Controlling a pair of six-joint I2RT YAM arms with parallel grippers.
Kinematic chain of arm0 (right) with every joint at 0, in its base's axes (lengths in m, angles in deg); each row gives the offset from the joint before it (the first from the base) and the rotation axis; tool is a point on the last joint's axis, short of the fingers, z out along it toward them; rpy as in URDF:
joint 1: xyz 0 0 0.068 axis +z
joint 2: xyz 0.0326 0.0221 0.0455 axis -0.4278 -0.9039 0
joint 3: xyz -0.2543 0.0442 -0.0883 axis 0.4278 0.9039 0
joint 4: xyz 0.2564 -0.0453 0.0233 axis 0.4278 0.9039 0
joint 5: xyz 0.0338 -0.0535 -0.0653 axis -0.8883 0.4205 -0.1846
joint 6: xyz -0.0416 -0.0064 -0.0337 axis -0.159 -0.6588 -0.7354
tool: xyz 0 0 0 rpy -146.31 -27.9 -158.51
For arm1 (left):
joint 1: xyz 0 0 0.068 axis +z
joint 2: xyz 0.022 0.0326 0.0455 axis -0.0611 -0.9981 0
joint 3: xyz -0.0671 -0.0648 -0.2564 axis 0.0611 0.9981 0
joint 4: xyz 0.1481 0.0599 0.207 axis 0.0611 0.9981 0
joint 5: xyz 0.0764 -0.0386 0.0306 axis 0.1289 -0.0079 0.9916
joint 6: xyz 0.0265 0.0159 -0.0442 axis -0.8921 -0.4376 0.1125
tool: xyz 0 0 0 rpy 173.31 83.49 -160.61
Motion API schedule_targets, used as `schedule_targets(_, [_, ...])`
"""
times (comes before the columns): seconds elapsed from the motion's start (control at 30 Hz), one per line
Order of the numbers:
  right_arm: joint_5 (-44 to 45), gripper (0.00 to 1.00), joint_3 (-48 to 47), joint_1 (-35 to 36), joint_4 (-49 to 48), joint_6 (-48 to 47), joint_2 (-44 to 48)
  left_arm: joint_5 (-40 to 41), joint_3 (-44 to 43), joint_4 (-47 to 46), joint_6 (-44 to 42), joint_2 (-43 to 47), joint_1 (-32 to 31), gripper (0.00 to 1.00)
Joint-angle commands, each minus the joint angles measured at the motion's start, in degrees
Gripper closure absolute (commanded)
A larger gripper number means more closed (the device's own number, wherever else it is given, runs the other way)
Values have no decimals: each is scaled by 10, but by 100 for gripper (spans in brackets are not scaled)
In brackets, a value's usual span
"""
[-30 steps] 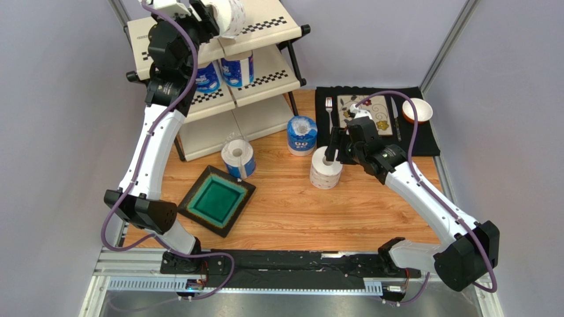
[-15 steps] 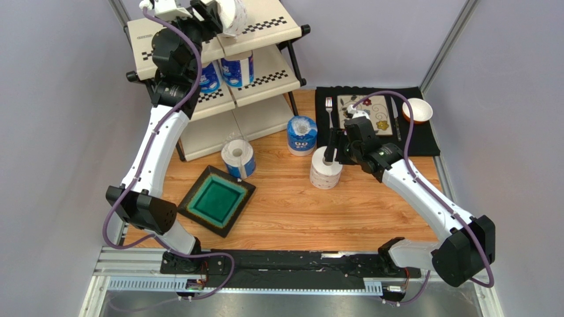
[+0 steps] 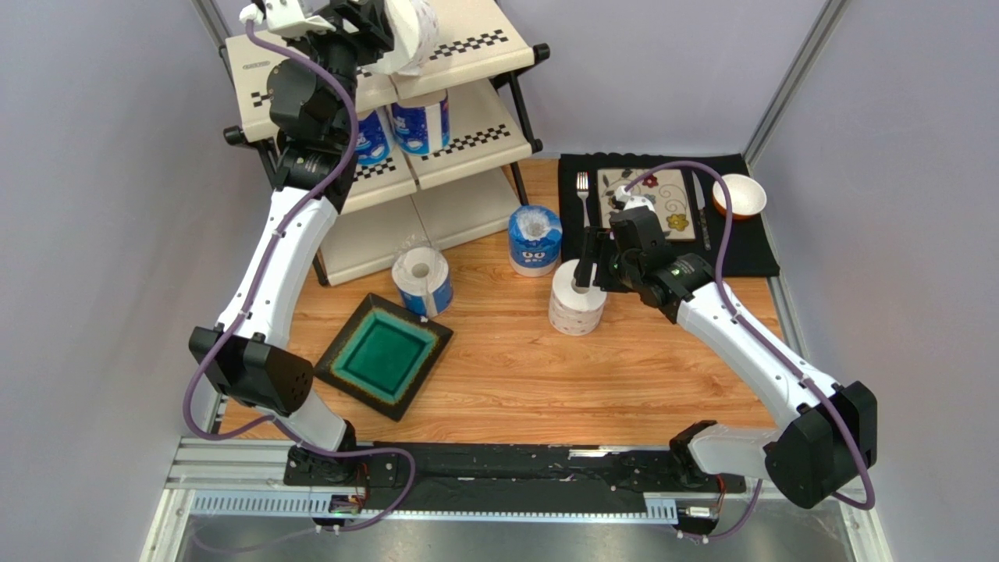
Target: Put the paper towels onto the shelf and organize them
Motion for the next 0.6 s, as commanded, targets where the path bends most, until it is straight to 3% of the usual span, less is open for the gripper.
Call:
schedule_targets(0.0, [-2,30,-4,-3,-17,-10,4,-12,-18,-36,9,3,4,28])
schedule_targets(0.57, [-3,30,-3,-5,-14,-12,8,-18,-47,-55,16,-46,11,28])
